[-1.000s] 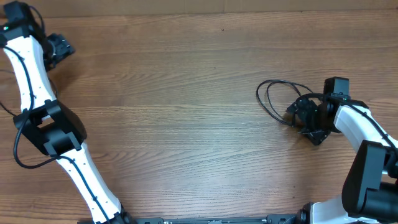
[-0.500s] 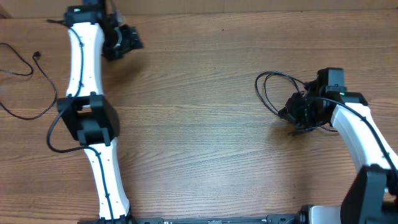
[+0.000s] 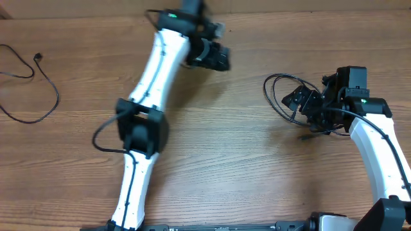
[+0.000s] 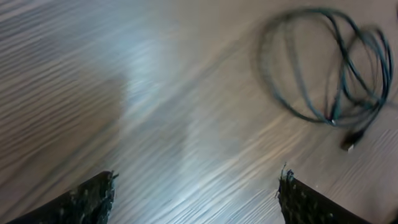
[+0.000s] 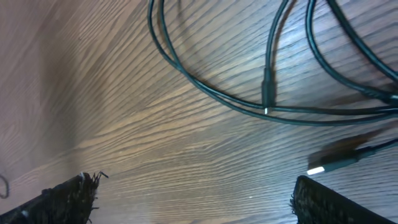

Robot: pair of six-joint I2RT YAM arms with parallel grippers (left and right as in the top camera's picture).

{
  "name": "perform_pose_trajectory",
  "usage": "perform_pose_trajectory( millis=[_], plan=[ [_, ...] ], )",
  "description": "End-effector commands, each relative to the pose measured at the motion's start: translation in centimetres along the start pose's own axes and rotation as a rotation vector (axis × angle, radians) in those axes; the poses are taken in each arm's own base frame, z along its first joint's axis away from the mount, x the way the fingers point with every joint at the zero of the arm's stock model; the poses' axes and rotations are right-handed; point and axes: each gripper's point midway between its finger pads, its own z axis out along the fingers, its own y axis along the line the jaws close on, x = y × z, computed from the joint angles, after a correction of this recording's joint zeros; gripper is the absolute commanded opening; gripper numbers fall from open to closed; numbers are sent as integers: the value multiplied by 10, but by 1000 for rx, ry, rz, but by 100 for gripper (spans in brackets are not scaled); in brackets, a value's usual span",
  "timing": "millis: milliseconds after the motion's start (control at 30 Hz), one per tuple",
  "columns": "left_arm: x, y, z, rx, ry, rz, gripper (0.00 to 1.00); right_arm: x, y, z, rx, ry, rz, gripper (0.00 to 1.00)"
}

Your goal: Untangle cables

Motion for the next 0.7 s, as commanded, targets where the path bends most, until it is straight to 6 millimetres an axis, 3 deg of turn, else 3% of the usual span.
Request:
perform_pose_trajectory(
  millis=[0, 300, 667],
  plan=[
    [-11, -43, -2, -87, -45, 253, 86, -9, 2, -7, 11, -40, -20, 100],
    [-11, -95, 19, -137, -64, 382, 96, -8, 5, -7, -3, -34, -17, 100],
    [3, -96, 20, -137, -12, 359, 97, -8, 5, -7, -3, -34, -17, 100]
  ],
)
